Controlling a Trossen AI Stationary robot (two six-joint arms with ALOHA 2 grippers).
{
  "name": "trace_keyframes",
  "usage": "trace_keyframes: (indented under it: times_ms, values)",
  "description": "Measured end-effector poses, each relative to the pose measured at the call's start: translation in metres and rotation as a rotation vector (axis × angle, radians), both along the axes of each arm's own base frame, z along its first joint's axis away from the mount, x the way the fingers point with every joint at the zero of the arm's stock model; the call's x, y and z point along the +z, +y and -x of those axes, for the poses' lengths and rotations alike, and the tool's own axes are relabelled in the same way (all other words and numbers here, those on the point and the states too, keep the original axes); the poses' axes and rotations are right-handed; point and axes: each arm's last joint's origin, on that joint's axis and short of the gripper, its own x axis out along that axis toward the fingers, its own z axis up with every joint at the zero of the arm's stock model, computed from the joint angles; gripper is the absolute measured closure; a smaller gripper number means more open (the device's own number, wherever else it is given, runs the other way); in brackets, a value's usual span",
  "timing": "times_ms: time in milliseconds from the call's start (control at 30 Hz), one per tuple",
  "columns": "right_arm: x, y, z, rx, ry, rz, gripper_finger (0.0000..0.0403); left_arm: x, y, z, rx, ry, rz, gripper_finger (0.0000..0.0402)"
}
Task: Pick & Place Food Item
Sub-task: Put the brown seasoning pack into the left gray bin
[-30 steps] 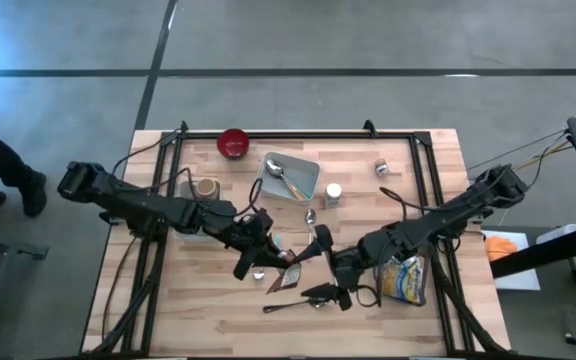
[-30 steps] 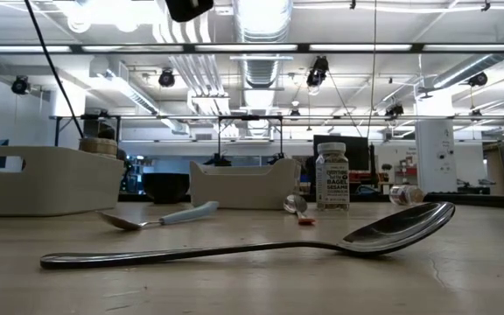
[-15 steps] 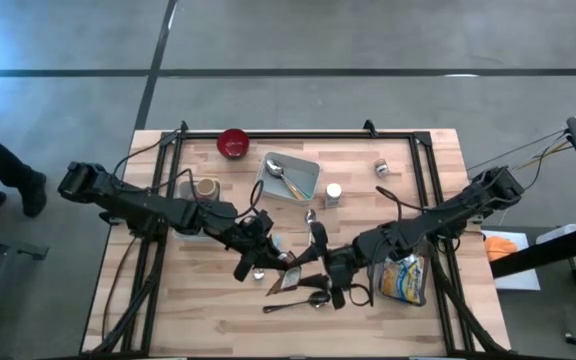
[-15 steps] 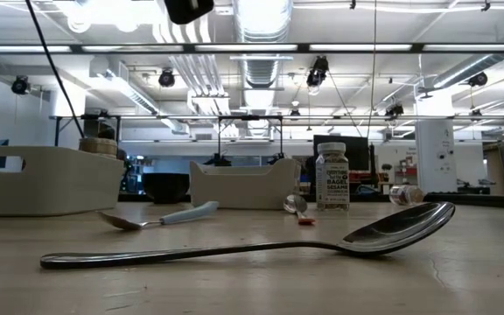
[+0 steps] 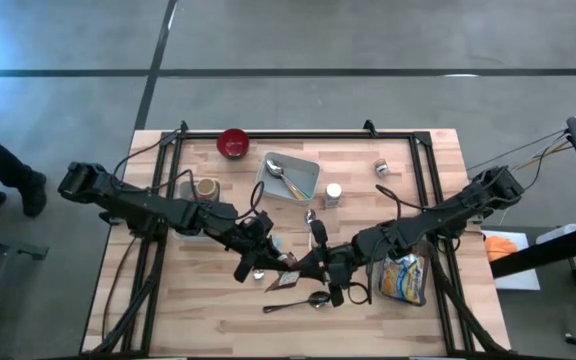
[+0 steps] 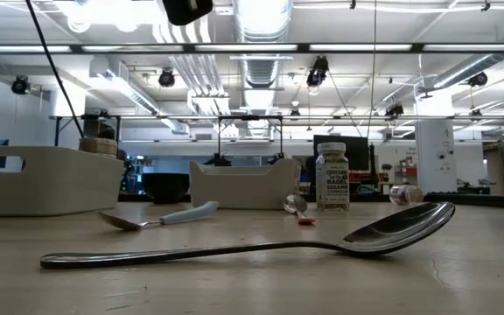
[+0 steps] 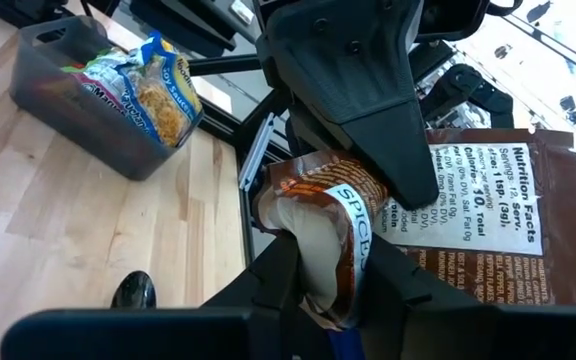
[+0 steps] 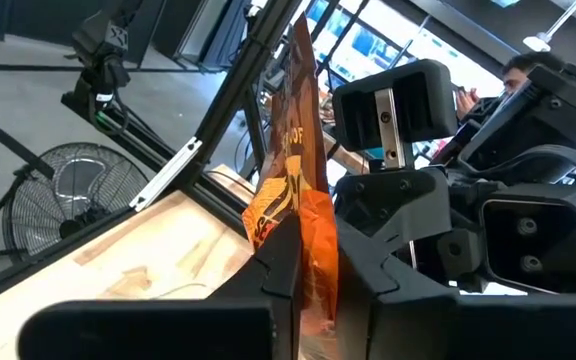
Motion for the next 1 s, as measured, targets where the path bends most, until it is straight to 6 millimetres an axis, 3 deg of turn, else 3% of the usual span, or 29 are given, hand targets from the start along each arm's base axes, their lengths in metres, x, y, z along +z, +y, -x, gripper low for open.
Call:
trace_keyframes:
  times_ms: [233, 733, 1000]
  values:
    - [0.0, 0.001, 0.0, 0.013, 0.013, -0.032, 0.0382, 0.0, 0.001, 0.0, 0.026, 0.006, 0.011, 0.0311]
    - [-0.001, 0.003, 0.001, 0.076, 0.027, -0.052, 0.0384, 0.001, 0.002, -0.001, 0.047, -0.026, -0.032, 0.0125]
    - [-0.006, 0.005, 0.002, 0.078, 0.088, -0.121, 0.0384, 0.015, 0.007, 0.009, 0.103, -0.091, -0.126, 0.0092]
